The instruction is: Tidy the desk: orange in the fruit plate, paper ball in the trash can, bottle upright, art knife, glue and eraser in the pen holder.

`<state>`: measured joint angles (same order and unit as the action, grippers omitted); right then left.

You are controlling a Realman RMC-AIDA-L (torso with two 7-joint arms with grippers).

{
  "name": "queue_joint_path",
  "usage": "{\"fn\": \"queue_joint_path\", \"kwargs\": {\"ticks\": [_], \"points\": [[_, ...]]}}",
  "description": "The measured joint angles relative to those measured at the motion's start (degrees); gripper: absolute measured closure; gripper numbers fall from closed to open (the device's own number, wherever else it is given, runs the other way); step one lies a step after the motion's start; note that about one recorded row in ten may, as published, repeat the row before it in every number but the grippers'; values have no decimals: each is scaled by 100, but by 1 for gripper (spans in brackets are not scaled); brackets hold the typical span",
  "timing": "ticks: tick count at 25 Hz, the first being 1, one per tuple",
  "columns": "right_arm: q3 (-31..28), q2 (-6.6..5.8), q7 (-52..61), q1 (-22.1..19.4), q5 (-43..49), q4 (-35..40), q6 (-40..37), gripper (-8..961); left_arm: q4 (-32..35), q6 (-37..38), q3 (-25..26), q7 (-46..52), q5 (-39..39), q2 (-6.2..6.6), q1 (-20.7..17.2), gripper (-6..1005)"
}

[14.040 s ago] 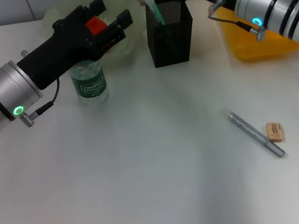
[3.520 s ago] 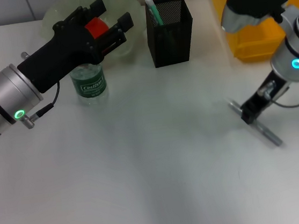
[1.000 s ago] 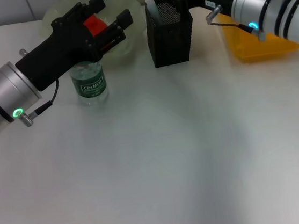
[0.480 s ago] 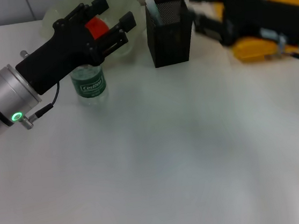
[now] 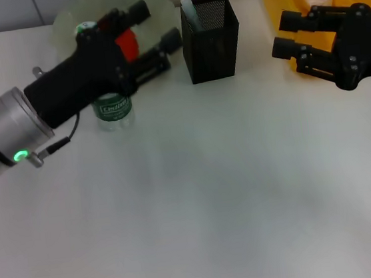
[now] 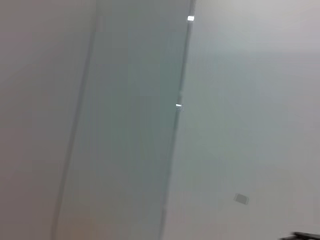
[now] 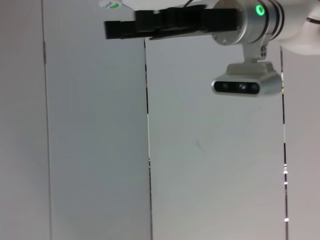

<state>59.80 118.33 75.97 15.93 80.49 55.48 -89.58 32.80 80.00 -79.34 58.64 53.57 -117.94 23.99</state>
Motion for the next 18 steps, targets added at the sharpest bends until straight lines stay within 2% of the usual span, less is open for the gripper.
{"fn": "queue_joint_path", "kwargs": {"ticks": [3,6,10,12,15,16,18], "points": [[-7,-146,259,196,142,-358,-215,453,37,222,25,0,268,1,0,227],[-46,-192,307,272,210,-490,-470,440,37,330,26,55,459,1,10,227],[-262,-134,155,244,209,-508,-665,423,47,439,20,138,651,13,24,227],[-494,-67,77,216,209,-501,-894,415,64,520,29,295,742,85,48,227],[-542,-59,74,212,210,-497,-1049,355,143,684,31,614,873,249,103,227],[-547,-67,81,211,211,-499,-1103,335,256,853,50,883,1019,370,153,226],[-548,-89,107,210,216,-508,-1165,315,288,916,70,952,1058,395,163,226]]}}
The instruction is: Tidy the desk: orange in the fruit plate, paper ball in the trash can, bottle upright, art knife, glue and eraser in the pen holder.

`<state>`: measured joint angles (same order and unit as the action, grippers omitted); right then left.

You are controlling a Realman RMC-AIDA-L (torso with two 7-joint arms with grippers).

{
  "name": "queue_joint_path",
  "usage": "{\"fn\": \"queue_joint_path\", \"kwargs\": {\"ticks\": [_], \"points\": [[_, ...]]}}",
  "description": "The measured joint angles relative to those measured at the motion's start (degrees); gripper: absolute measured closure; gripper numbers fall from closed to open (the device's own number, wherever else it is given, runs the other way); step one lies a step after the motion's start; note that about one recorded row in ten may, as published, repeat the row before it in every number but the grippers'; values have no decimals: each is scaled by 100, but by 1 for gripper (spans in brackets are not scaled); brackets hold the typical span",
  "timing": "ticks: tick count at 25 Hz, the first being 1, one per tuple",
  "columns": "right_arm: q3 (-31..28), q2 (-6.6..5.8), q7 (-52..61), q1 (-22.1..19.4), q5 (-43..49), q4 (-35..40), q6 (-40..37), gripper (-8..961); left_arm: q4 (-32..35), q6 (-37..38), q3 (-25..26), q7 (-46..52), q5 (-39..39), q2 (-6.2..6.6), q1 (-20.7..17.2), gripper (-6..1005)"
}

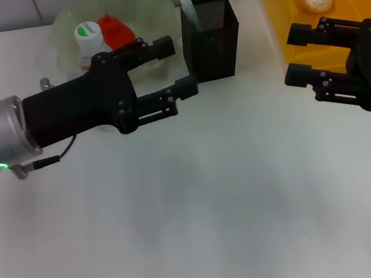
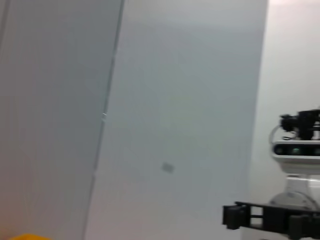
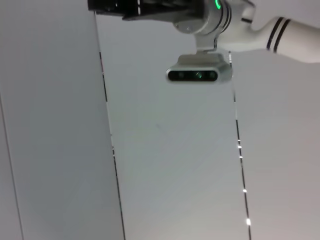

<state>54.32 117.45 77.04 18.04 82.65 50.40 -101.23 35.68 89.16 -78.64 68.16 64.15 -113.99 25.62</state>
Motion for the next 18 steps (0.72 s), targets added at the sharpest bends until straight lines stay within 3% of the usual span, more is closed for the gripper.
{"fn": "queue_joint_path", "kwargs": {"ticks": [2,18], "points": [[-1,-10,6,2,8,-2,-60,316,54,140,104,97,110,36,7,226],[-4,68,85,94,386,-60,-165,267,-6,282,330,178,405,-45,-59,225]]}}
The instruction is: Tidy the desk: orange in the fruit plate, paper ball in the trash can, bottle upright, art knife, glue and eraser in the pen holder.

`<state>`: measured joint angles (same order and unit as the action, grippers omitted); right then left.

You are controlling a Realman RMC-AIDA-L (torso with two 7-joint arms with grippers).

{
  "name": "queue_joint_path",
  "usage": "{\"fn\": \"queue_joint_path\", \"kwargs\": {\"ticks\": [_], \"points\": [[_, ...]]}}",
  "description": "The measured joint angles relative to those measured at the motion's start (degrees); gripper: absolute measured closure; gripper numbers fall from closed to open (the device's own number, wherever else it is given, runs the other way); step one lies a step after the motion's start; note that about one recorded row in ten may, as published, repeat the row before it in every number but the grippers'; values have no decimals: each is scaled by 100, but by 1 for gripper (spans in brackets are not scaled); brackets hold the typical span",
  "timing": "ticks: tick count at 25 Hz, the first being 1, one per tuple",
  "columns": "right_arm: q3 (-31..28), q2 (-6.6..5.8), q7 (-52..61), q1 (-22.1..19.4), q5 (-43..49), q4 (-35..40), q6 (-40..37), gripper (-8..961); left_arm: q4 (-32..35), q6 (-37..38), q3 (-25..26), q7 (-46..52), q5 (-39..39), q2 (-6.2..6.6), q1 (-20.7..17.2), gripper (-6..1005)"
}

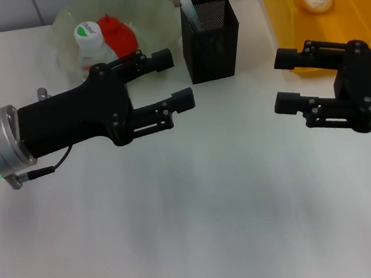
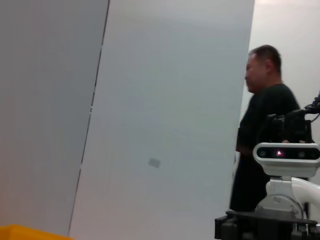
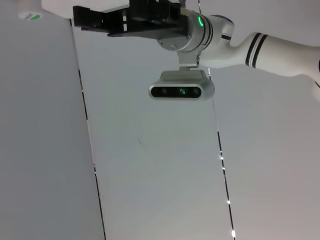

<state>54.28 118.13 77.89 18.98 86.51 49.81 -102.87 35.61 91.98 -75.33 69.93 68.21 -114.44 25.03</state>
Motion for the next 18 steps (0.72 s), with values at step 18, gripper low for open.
{"fn": "queue_joint_path", "kwargs": {"ticks": [18], "points": [[-236,53,-40,152,39,-394,243,266,-67,-45,91,-127,35,-44,13,225]]}}
